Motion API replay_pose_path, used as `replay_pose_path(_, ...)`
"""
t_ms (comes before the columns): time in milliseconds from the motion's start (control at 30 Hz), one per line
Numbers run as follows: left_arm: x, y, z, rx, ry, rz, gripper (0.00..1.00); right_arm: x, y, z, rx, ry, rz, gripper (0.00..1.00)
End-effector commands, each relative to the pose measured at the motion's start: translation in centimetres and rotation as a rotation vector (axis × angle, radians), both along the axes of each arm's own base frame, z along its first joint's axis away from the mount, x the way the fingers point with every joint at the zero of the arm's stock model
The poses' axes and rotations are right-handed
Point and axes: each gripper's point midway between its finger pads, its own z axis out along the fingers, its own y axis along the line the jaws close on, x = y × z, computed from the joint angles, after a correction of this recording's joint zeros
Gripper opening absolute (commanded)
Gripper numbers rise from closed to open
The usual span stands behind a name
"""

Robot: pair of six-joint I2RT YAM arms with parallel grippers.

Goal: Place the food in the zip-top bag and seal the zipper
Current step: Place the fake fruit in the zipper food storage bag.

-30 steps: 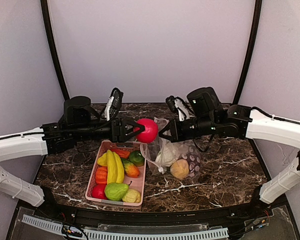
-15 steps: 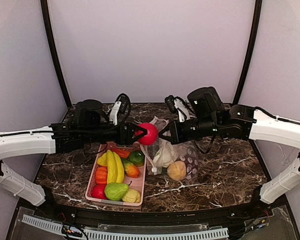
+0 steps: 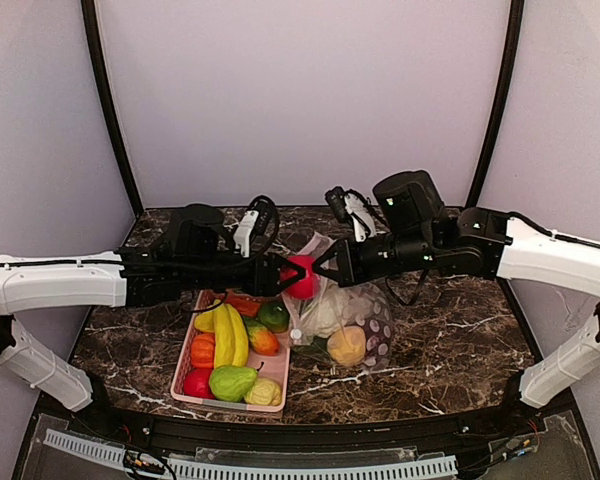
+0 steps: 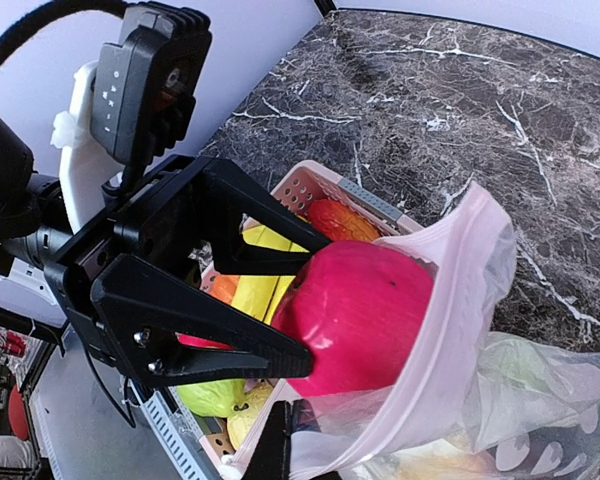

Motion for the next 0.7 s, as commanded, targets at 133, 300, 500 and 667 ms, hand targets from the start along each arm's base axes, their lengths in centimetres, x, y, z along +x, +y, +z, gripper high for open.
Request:
replay_pose_path(133,-0.3,-2.8,2.0,-0.085,-0.009,-0.056,0.58,0.1,2.1,2.9,0.096,-0.050,0.034,0.00)
replay_pose_path(300,-0.1,-3.7,1.6,-0.062,-0.016,-0.053,0.58,0.1,2.5,2.6,0.097,-0.042,0.041,0.00)
replay_pose_path(500,1.7,-3.4,-0.5,0.015,-0.009,0.048,0.59,0.2,2.6,2.6,0.102,-0.042,0.043,0.00)
replay_pose_path(667,2.7,-3.9,-0.2,-0.043,-0.016,0.091,0.59,0.2,2.7,2.5,0.101,-0.041,0.044,0.00)
